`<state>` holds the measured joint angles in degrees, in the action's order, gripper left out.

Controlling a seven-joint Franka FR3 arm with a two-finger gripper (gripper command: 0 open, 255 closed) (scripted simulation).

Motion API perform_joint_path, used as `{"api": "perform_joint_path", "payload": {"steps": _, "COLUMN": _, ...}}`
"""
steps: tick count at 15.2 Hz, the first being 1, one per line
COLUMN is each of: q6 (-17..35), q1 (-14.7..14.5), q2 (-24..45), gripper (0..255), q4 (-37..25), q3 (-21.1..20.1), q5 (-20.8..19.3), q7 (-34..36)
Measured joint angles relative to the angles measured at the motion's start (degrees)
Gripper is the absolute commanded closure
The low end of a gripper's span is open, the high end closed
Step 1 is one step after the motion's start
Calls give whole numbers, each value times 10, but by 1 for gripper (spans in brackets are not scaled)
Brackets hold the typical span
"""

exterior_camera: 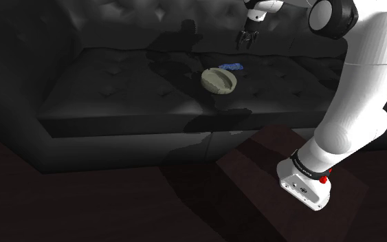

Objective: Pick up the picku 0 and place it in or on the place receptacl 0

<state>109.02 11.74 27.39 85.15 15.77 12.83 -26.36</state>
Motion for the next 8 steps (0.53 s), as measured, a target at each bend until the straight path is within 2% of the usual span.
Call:
{"api": "perform_joint_path", "payload": {"steps": 7, "q6": 8, "q1": -2, "q2": 1, "gripper": 0, "q4": 7, "q3": -1, "q5": 1, "q7": 1}}
{"api": "perform_joint_path", "payload": {"steps": 8, "q6": 8, "q1": -2, "q2": 1, "gripper": 255, "q4": 7, "q3": -1, "q5": 1, "q7": 1}}
